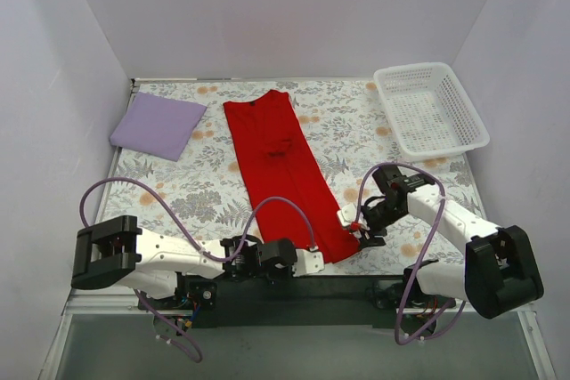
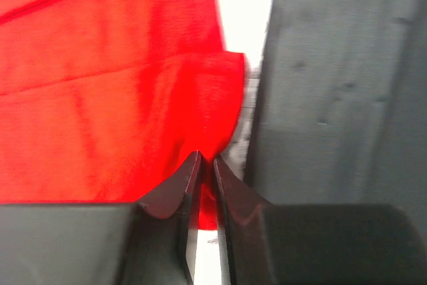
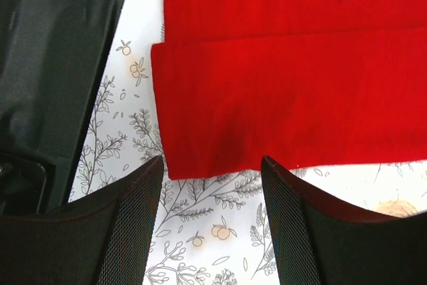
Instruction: Fold and stack the t-shirts
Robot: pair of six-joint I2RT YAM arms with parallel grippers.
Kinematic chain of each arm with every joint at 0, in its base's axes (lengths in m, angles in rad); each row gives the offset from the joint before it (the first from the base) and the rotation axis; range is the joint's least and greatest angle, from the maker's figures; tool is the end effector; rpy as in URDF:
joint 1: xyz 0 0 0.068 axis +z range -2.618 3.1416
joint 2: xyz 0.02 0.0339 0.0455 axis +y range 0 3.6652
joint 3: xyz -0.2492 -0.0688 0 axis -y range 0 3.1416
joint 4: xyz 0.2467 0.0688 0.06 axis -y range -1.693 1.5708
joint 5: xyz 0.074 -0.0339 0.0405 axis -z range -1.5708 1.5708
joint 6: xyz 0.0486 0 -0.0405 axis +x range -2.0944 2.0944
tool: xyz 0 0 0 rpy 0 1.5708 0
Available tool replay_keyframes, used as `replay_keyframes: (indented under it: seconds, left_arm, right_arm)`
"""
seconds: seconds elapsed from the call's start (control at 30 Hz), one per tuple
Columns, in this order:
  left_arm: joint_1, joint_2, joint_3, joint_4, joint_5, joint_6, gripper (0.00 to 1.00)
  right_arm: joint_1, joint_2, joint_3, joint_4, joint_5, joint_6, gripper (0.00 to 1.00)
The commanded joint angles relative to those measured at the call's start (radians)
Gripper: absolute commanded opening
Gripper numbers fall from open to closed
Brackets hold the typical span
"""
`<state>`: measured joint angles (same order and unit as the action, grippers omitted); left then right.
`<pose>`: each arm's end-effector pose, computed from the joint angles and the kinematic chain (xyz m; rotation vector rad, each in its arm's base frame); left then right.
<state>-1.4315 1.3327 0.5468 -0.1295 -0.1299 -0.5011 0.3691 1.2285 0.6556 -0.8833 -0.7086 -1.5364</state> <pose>0.0413 -0.2492 0.1267 1.1129 2.3450 -0.6299 0.1647 0.0976 0.1548 -2.1249 1.4438 0.7116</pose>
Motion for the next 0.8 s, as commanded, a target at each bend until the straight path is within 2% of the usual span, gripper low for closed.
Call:
replay_keyframes:
  seconds: [0.0,0.27,0.63,0.77]
  left_arm:
    - [0.048,-0.050,-0.015,0.016,-0.024,0.035,0.10]
    - [0.068,-0.044,-0.016,0.007,0.024,0.038,0.01]
    - [0.068,-0.055,-0.022,-0.001,0.065,0.032,0.00]
    - [0.068,-0.050,-0.024,0.002,0.070,0.032,0.00]
  right_arm:
    - [0.040,0.006,-0.004,0.007,0.006,0.013,0.66]
    - [0.131,0.002,-0.014,0.067,0.024,0.077,0.66]
    - [0.231,-0.006,-0.112,0.199,0.159,0.171,0.61]
    - [0.240,-0.009,-0.152,0.271,0.216,0.214,0.51]
